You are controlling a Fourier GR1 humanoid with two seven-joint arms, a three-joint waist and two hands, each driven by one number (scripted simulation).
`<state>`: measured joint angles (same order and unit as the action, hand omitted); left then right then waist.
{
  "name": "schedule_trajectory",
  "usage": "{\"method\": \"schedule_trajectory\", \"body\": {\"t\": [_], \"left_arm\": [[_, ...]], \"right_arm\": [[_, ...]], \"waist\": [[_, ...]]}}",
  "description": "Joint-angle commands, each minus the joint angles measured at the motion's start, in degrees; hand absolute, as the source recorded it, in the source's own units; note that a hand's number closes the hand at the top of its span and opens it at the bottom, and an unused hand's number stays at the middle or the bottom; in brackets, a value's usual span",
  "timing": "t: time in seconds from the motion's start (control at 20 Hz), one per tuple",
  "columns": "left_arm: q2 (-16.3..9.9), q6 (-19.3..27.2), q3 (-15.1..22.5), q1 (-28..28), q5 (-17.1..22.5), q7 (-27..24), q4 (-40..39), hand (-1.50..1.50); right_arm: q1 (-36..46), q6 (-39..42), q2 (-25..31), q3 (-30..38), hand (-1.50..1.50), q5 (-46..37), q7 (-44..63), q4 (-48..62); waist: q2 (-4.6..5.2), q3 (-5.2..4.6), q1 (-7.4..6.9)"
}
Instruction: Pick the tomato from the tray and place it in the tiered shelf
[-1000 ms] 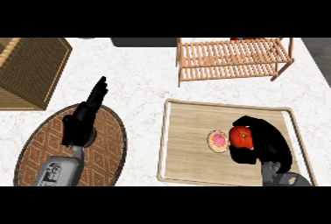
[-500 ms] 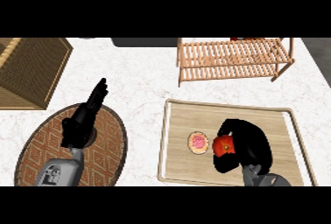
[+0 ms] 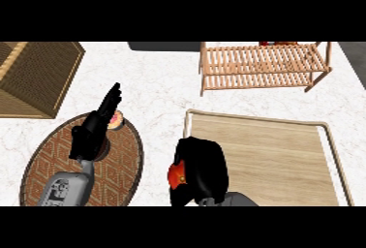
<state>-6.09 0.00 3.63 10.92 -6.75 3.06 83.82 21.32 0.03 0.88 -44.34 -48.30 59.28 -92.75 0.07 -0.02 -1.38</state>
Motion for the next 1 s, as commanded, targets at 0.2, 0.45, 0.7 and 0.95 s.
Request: {"method": "schedule_trajectory", "body": {"t": [0.2,0.45,0.7,0.95], "left_arm": [[-0.2,-0.4,-1.1,0.8,0.7,0.3,-0.8,0.00],[-1.0,-0.7,-1.9,-1.4,0.1,-5.3,-4.5,0.00],[-0.2,0.0,-1.6,1.1,0.5,0.9,-0.6,0.00],[-0.7,-0.2,-1.9,-1.0,0.0,-2.5,-1.8,0.00]], "right_arm": [[8.3,-18.8,-0.9,-6.0,1.50,-0.9,8.9,-7.9],[11.6,-14.6,-0.9,-3.4,1.50,-6.4,15.7,-16.5],[18.7,-7.3,-0.8,1.6,1.50,-12.9,21.7,-17.2],[23.1,-2.5,-0.8,8.3,1.50,-17.0,20.8,-17.7]], "waist": [[-0.31,-0.01,0.49],[-0.40,-0.06,1.50],[-0.74,-0.06,1.60],[-0.52,-0.06,1.75]]}}
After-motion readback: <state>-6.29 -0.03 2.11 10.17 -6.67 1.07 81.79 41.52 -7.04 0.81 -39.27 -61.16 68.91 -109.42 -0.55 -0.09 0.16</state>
